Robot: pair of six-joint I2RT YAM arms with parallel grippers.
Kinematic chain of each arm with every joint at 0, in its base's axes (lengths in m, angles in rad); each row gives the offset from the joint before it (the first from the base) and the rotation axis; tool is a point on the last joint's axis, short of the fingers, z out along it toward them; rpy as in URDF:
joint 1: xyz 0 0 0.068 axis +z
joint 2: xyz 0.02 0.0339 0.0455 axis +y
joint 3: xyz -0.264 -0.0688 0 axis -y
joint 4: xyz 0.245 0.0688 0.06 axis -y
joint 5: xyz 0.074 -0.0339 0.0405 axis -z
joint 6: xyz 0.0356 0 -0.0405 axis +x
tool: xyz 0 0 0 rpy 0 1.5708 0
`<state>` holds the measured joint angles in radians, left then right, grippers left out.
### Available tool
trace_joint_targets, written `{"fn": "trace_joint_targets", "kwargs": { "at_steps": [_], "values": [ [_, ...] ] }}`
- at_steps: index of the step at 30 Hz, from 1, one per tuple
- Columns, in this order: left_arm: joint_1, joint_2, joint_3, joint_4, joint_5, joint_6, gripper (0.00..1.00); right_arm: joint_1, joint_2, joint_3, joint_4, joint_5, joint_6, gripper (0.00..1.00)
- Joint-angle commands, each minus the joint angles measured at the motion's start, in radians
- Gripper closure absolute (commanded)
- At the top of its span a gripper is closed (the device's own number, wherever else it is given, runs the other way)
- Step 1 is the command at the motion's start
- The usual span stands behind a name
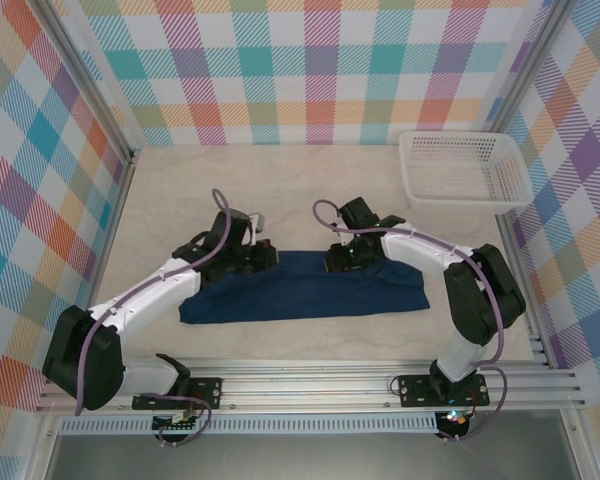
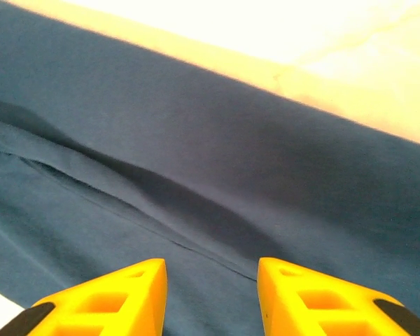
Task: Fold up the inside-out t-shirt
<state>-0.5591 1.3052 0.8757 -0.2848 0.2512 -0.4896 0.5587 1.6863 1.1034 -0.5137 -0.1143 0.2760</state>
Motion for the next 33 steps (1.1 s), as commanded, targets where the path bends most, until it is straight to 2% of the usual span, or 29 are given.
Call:
{"fn": "trace_joint_targets", "kwargs": {
  "at_steps": [1,7,8,11,13,17,23,27,33],
  "values": [
    [-0.086,0.028,0.04,-0.002,-0.016,-0.006,1.0,-0.051,-0.058,0.011,-0.033,0.02,0.029,0.6],
    [-0.173,0.113,-0.029,0.067,-0.023,-0.022,0.98,-0.101,-0.087,-0.022,-0.035,0.011,0.045,0.59],
    [-0.177,0.125,-0.04,0.068,-0.025,-0.022,0.93,-0.102,-0.086,-0.023,-0.034,0.011,0.043,0.59],
    [-0.176,0.147,-0.041,0.017,-0.061,0.011,0.87,-0.102,-0.084,-0.025,-0.03,-0.01,0.043,0.58],
    [-0.177,0.133,-0.017,-0.056,-0.118,0.045,0.72,-0.102,-0.081,-0.025,-0.026,-0.027,0.042,0.58],
    [-0.166,0.075,0.022,-0.141,-0.233,0.101,0.56,-0.092,-0.087,-0.035,-0.007,-0.079,0.032,0.58],
    [-0.022,0.02,-0.013,-0.169,-0.266,0.056,0.48,0.016,-0.09,-0.052,0.078,-0.244,0.013,0.57],
    [0.102,0.027,-0.05,-0.136,-0.224,0.023,0.47,0.108,-0.044,-0.042,0.184,-0.338,0.052,0.53],
    [0.259,0.006,-0.089,-0.134,-0.24,-0.004,0.46,0.188,0.094,0.073,0.323,-0.376,0.083,0.5]
  ]
}}
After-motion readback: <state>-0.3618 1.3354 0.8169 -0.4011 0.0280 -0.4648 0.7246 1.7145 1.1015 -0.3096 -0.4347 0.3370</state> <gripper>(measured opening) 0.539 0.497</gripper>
